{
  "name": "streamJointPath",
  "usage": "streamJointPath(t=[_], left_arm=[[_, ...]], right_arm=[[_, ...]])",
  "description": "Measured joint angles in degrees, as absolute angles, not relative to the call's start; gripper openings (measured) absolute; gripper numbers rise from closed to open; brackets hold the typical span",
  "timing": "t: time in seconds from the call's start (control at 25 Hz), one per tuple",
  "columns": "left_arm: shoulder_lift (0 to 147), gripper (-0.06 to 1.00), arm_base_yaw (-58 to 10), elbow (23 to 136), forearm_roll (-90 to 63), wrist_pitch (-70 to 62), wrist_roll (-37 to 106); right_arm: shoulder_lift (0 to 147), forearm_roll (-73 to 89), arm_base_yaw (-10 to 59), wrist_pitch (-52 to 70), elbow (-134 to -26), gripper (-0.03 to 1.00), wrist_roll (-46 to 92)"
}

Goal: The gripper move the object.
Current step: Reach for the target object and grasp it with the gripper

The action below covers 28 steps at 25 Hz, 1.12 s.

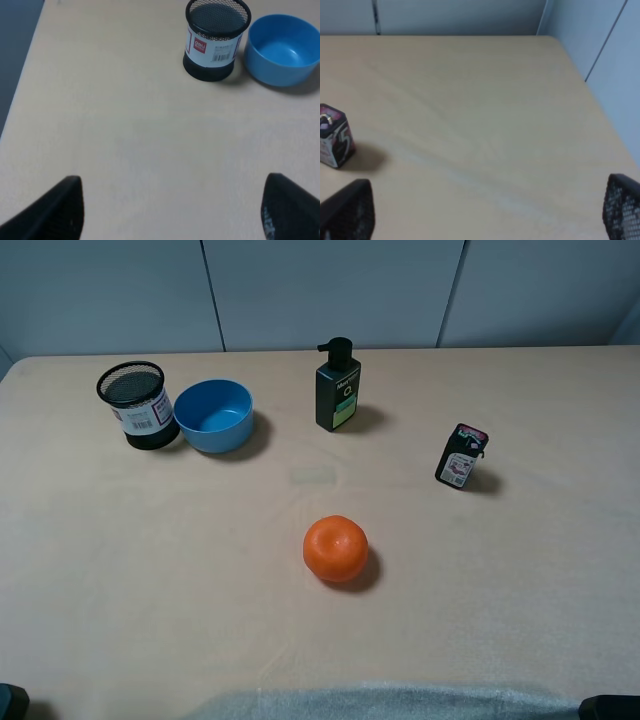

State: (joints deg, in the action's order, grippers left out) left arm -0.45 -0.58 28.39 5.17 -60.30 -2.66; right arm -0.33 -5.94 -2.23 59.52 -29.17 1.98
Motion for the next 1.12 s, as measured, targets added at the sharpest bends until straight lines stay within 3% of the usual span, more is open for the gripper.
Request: streamJointPath(t=[1.12], left_arm=[[-0.45, 0.79, -0.58, 28.39, 5.17, -60.30, -2.66]], right_arm=[[-0.33, -9.19, -2.23, 57.18, -29.17, 0.69, 2.59]])
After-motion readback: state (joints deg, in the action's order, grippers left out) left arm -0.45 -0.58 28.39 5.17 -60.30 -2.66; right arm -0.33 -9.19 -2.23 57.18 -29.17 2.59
